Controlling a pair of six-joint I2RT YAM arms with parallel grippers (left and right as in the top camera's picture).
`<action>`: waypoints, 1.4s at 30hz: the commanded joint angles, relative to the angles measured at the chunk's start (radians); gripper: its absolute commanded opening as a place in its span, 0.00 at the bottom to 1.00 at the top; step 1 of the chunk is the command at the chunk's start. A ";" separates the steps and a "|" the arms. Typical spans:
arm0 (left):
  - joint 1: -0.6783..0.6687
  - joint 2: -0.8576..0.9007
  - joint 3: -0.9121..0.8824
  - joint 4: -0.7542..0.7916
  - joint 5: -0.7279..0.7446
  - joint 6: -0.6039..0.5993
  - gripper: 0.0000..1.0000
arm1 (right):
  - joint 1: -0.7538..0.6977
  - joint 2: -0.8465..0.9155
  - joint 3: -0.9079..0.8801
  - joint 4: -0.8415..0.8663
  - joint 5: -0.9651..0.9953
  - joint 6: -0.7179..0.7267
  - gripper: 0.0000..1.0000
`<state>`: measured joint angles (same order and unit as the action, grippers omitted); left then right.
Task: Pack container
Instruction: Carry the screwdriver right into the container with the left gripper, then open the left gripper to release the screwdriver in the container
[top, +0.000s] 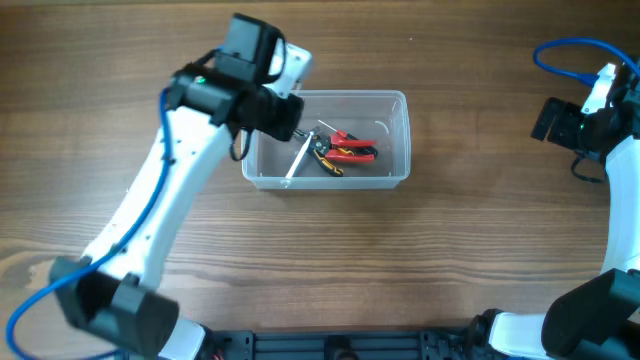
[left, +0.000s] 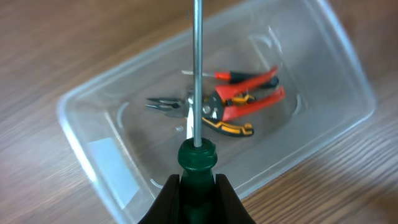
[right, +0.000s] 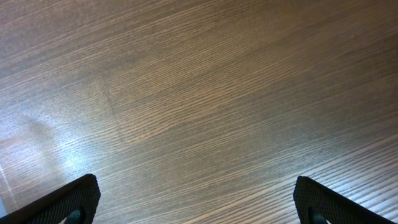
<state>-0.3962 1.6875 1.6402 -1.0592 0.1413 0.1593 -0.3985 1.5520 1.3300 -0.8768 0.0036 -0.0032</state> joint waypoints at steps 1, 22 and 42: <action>-0.018 0.089 0.011 -0.007 0.019 0.126 0.11 | -0.003 0.000 -0.002 0.002 -0.005 0.013 1.00; -0.065 0.355 0.011 -0.030 0.014 0.201 0.21 | -0.003 0.000 -0.002 0.002 -0.005 0.013 1.00; -0.058 0.220 0.267 0.047 -0.113 0.113 1.00 | -0.003 0.000 -0.002 0.002 -0.005 0.013 1.00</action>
<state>-0.4572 2.0232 1.7924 -1.0168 0.0471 0.2859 -0.3985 1.5520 1.3300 -0.8768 0.0036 -0.0032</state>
